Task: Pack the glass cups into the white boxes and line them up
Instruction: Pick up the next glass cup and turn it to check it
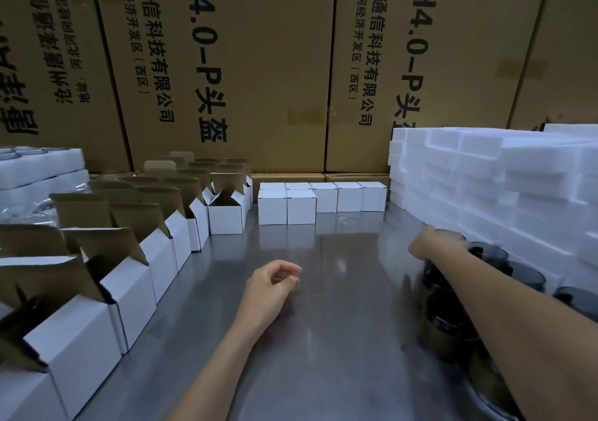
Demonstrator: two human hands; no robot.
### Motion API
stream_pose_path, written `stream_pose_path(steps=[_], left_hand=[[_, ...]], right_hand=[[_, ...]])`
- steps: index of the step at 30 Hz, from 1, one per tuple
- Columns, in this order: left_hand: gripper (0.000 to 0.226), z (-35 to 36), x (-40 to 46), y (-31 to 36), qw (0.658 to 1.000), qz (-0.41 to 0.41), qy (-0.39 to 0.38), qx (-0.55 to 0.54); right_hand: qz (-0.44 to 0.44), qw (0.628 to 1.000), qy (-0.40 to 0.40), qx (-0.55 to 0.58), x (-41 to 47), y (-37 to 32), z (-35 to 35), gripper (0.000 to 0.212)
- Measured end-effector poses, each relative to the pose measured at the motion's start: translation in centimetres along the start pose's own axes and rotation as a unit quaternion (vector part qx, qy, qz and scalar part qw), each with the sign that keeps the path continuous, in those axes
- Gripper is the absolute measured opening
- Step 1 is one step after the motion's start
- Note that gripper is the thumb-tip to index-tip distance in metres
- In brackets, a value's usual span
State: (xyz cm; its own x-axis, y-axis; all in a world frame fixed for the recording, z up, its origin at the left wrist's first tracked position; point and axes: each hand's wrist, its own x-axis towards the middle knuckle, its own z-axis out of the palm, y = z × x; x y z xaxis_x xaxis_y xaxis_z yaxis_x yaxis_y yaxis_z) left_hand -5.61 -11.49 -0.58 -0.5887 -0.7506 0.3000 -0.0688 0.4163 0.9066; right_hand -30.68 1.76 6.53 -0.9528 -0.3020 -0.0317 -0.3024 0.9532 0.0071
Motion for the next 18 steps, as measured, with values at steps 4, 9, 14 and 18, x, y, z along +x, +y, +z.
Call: stream_pose_path(steps=[4, 9, 14, 18], left_hand=[[0.017, 0.1, 0.0, 0.1, 1.000, 0.004, -0.001, 0.007], [0.019, 0.0, 0.0, 0.1, 1.000, 0.007, 0.001, 0.015], [0.021, 0.0, -0.1, 0.3, 1.000, 0.011, 0.001, 0.011], [0.020, -0.1, -0.1, 0.3, 1.000, 0.010, 0.003, -0.002]], right_hand=[[-0.016, 1.000, 0.017, -0.021, 0.4, -0.4, 0.6, 0.054], [-0.067, 0.997, 0.040, -0.021, -0.1, -2.5, 0.5, 0.045], [-0.143, 0.988, 0.060, 0.002, -1.6, -5.3, 0.7, 0.040], [-0.196, 0.977, 0.079, 0.023, -3.5, -7.9, 1.4, 0.044]])
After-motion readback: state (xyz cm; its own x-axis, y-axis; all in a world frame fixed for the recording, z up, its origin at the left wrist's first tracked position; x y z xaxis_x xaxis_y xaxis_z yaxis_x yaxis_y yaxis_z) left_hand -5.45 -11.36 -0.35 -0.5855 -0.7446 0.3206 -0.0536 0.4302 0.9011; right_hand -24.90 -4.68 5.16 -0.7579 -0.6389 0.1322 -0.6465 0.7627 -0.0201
